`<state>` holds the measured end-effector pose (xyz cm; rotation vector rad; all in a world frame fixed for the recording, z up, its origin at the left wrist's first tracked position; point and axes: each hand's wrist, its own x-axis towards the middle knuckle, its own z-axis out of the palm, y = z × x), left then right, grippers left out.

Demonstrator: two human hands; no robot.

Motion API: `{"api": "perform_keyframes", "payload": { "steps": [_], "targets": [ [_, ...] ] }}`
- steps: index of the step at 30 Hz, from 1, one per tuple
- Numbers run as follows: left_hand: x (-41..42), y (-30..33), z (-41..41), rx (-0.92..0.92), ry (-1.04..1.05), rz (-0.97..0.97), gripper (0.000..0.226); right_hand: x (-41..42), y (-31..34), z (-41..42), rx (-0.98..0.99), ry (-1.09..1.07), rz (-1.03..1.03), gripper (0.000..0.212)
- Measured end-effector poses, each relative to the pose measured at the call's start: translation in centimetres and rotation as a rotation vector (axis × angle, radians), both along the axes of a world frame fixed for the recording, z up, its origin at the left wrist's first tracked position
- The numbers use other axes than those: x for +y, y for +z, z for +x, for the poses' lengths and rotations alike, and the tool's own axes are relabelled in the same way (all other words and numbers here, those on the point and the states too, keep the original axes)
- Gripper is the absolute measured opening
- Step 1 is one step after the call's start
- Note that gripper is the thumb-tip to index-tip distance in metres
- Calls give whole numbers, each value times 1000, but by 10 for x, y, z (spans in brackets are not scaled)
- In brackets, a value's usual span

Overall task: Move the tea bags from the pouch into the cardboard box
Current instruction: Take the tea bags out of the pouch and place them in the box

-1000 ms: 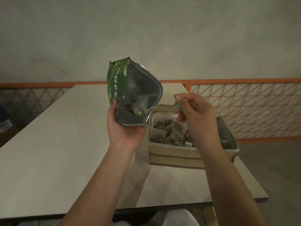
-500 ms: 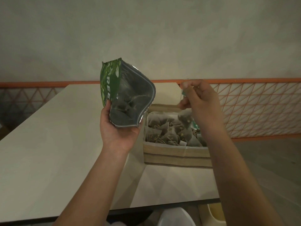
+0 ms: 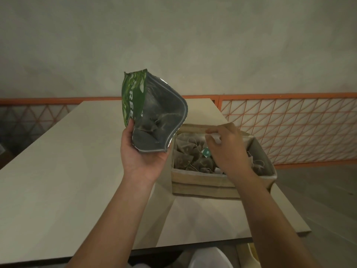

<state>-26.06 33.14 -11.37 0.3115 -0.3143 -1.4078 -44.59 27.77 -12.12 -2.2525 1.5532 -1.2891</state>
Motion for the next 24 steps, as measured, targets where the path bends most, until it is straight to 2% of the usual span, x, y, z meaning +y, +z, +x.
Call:
{"api": "perform_keyframes", "payload": {
  "steps": [1,3,5,7,8,9,11,13,15,18,21,24],
  "targets": [
    [0,0,-1,-5,0,1,44,3,1,1,30,63,39,19],
    [0,0,-1,-10,-3,9,44,10,7,1,168,170,242,21],
    [1,1,-2,-10,-5,18,45,15,10,0,346,128,403,44],
    [2,1,-1,-12,-9,21,46,15,12,0,419,18,349,47],
    [3,1,-1,-14,-9,21,46,17,14,0,381,-16,260,44],
    [2,1,-1,-18,-9,19,46,20,17,3,248,-8,169,39],
    [2,0,-1,-36,-28,8,46,32,29,14,-178,124,78,32],
    [3,2,-1,-61,-54,-11,48,44,42,26,-449,302,53,39],
    [3,4,-1,-90,-69,-40,57,51,48,35,-469,360,-96,44],
    [1,8,-2,-142,-73,-93,58,51,45,44,-402,252,-449,35],
    [-1,9,-2,-161,-102,-54,51,42,32,51,-393,167,-453,33],
    [-5,4,-1,-164,-131,-1,55,39,28,51,-399,145,-418,34]
  ]
}}
